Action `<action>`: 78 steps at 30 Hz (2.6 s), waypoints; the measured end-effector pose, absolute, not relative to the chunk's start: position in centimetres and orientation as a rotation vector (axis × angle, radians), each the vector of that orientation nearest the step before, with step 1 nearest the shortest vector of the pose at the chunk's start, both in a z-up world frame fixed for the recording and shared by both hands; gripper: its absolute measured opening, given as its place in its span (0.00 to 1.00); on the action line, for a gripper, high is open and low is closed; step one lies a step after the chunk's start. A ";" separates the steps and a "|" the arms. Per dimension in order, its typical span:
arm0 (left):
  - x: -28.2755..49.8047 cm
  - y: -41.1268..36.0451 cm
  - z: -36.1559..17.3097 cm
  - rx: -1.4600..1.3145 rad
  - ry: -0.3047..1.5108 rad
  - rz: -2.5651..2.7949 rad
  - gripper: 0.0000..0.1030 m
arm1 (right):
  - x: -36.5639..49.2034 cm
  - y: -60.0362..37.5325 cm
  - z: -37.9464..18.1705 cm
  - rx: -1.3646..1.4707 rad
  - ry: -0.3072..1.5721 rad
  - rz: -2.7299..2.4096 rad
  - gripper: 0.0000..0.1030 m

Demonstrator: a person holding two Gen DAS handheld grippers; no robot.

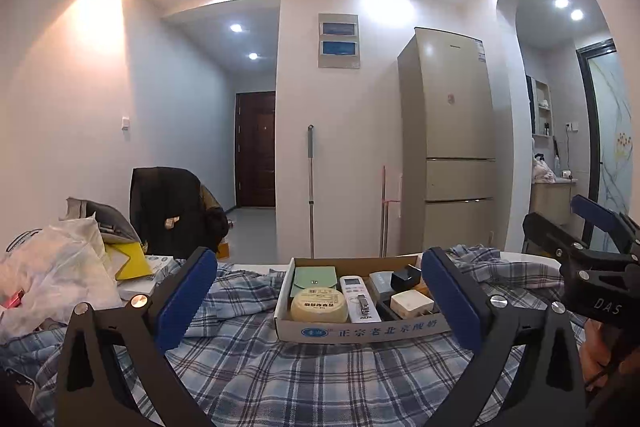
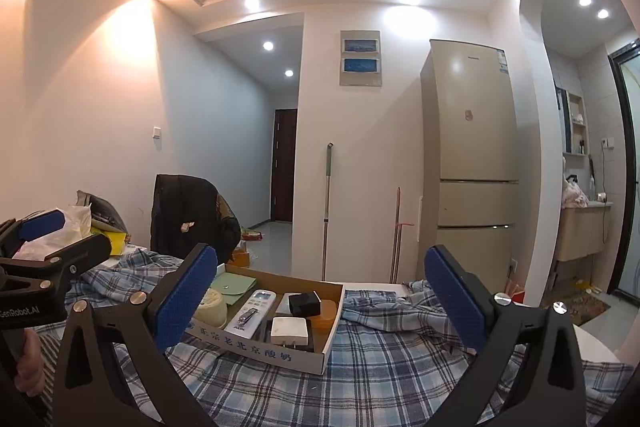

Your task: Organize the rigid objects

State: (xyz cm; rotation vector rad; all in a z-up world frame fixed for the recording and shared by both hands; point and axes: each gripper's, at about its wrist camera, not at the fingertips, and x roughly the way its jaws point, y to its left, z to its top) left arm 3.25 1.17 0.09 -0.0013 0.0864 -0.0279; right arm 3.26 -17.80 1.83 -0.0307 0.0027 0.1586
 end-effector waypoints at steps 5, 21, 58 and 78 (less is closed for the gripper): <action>3.2 1.4 0.1 -0.011 0.081 -0.019 1.00 | 3.3 -18.0 1.8 -0.022 0.002 0.153 1.00; 3.3 1.5 0.0 -0.010 0.088 -0.008 1.00 | 3.8 -18.3 1.7 -0.013 0.021 0.155 1.00; 3.2 0.8 -0.2 0.003 0.087 -0.012 1.00 | 3.6 -18.0 1.7 -0.022 0.015 0.153 1.00; 3.1 0.7 -0.2 0.002 0.086 -0.005 1.00 | 3.6 -18.0 1.7 -0.024 0.014 0.153 1.00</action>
